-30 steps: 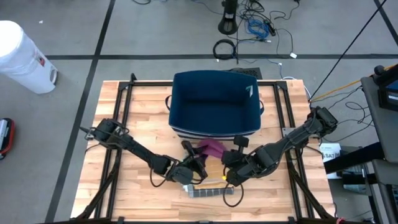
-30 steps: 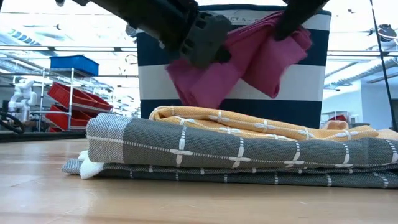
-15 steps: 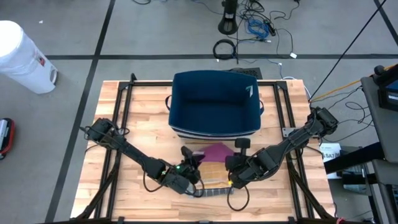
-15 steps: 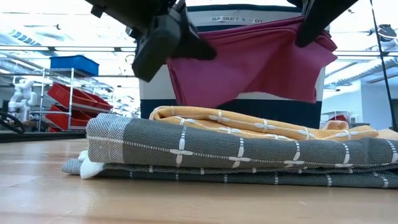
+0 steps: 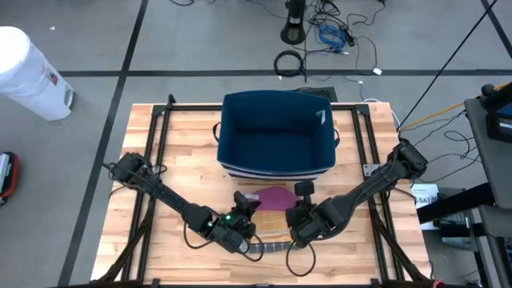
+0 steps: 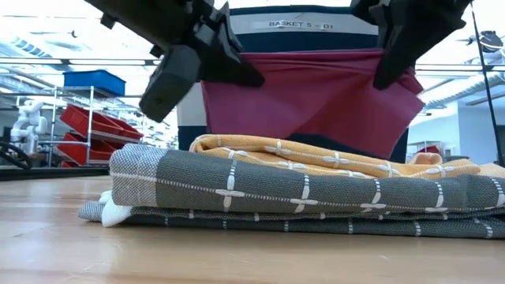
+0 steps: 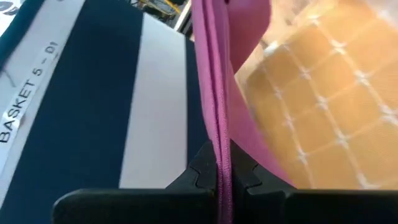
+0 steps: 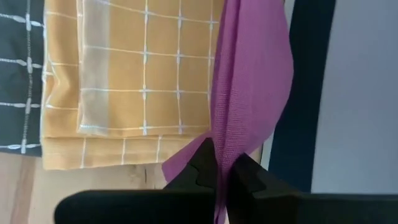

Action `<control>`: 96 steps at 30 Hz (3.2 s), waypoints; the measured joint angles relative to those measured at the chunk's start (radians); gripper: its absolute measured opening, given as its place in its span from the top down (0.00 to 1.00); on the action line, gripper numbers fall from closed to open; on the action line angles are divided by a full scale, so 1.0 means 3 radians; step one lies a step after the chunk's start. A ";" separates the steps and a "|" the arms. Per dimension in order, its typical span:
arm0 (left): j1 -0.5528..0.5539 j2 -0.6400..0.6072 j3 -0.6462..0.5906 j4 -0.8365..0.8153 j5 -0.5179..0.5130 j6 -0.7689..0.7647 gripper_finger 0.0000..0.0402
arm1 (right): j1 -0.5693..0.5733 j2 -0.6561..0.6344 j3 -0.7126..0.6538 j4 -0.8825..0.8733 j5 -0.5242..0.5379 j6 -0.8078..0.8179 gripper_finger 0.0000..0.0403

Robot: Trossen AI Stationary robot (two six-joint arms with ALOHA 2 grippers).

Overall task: Fold towel
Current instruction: Stack the stacked towels on the gray towel, then put the stacked towels into the blue bin

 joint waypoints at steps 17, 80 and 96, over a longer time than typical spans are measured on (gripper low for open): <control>-0.0154 0.0000 -0.0001 -0.0550 0.0999 -0.0572 0.99 | 0.0019 0.0497 0.0003 0.0631 -0.0722 -0.0327 0.98; -0.0133 -0.0104 -0.0003 -0.0205 0.2752 -0.1686 0.16 | 0.0371 0.1128 0.0016 0.1680 -0.0358 -0.0164 0.14; -0.0133 0.0262 -0.0003 0.0023 0.2726 -0.1776 0.16 | 0.0313 0.1200 0.0004 0.1666 0.0201 -0.0047 0.37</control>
